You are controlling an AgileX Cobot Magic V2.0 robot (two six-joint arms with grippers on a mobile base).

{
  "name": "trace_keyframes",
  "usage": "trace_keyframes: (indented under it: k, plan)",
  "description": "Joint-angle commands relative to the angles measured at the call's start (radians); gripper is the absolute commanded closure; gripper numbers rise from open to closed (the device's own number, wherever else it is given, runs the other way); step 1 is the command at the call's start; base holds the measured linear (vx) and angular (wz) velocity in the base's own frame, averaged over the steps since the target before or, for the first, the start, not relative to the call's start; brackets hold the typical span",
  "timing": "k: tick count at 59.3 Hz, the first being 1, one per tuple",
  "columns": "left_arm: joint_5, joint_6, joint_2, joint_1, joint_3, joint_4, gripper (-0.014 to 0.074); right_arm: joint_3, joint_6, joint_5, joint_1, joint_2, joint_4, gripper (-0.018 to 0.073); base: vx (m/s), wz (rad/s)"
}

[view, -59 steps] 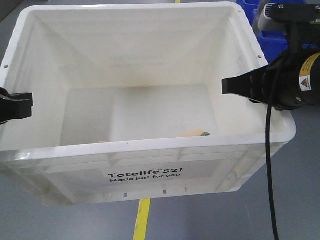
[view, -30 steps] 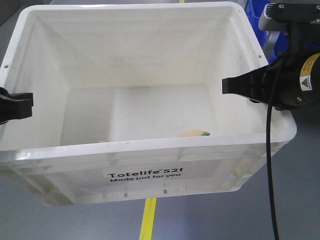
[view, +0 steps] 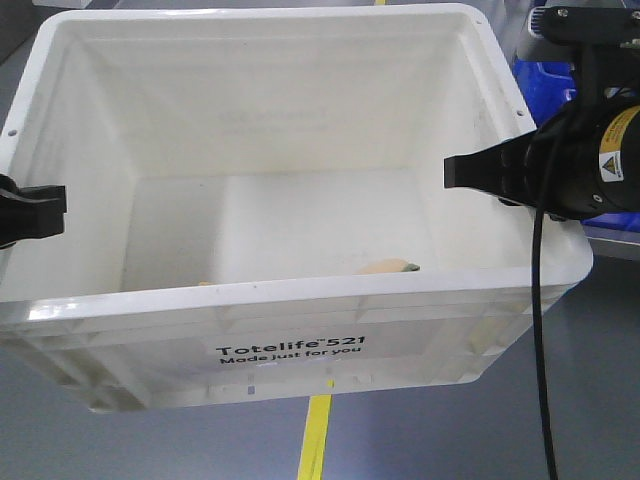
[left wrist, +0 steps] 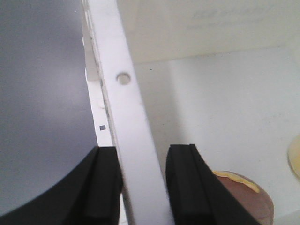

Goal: Place moving items into box and shelve

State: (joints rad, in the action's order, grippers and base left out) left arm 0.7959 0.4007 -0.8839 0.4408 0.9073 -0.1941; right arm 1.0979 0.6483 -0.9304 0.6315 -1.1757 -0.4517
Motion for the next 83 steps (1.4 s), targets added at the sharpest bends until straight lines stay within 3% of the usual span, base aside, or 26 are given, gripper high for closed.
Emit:
trace_keyframes:
  k: [1,83]
  plan:
    - [-0.197,-0.022,0.024,0.014,0.05,0.006,0.0582,0.038,-0.01,0.126,-0.001,0.026,-0.075,0.0461,0.41,0.05]
    - [-0.197,-0.022,0.024,0.014,0.05,0.006,0.0582,0.038,-0.01,0.126,-0.001,0.026,-0.075,0.0461,0.42,-0.03]
